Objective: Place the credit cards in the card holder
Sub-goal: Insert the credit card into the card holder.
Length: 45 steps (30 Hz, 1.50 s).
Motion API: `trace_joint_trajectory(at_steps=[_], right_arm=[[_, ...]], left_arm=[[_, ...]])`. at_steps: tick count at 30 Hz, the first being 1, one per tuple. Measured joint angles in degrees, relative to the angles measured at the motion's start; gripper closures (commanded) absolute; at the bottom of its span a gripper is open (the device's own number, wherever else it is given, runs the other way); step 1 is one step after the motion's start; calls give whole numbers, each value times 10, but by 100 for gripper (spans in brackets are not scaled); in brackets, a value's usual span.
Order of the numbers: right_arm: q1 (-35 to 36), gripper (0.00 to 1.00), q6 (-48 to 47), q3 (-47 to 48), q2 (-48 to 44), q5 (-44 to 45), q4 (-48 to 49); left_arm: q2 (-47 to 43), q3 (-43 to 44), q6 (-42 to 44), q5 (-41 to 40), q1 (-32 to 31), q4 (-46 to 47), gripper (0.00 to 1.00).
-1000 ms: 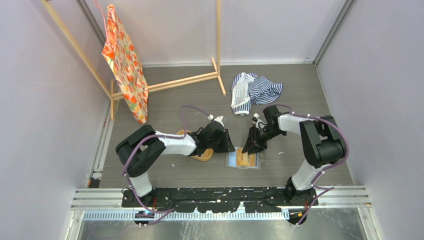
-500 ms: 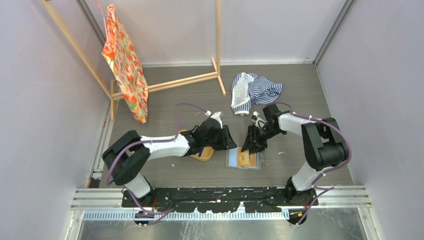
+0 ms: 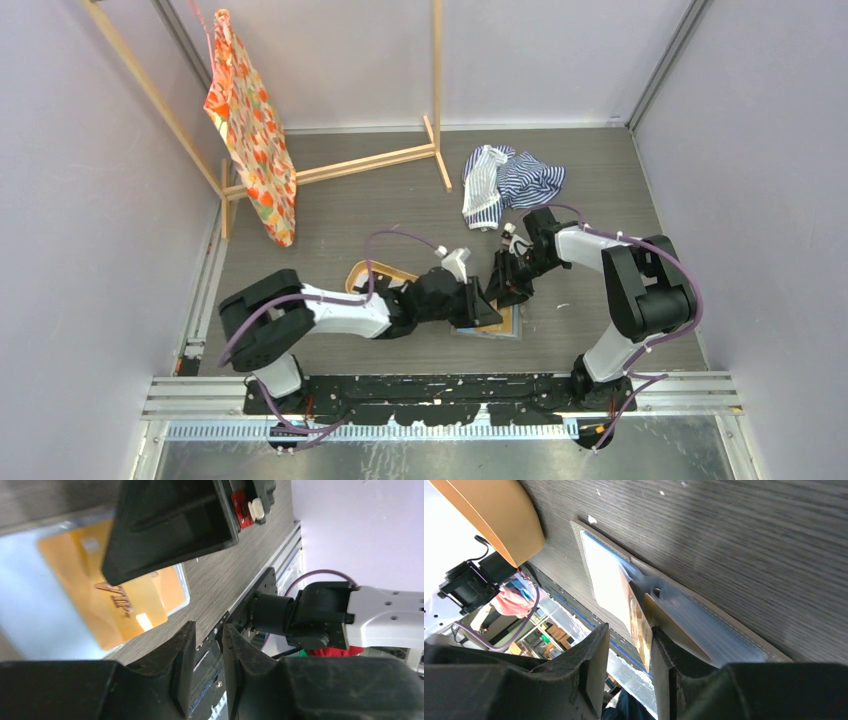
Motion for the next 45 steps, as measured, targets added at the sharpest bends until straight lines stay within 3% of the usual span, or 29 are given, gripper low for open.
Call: trace_joint_trajectory(at_steps=[6,19,33,45], right_arm=[[0,59,1,0,0,1,0],[0,59,2,0,0,1,0],[0,58,2,0,0,2,0],[0,53,-10,12,-34,2,-2]], left_arm=[[73,57,-13,-28,-43,2,74],[113,129,-22,-128,-61,-94,70],[115,172,-65,-245,-81,-279,69],[110,172,-76,-275,-77,-301,67]])
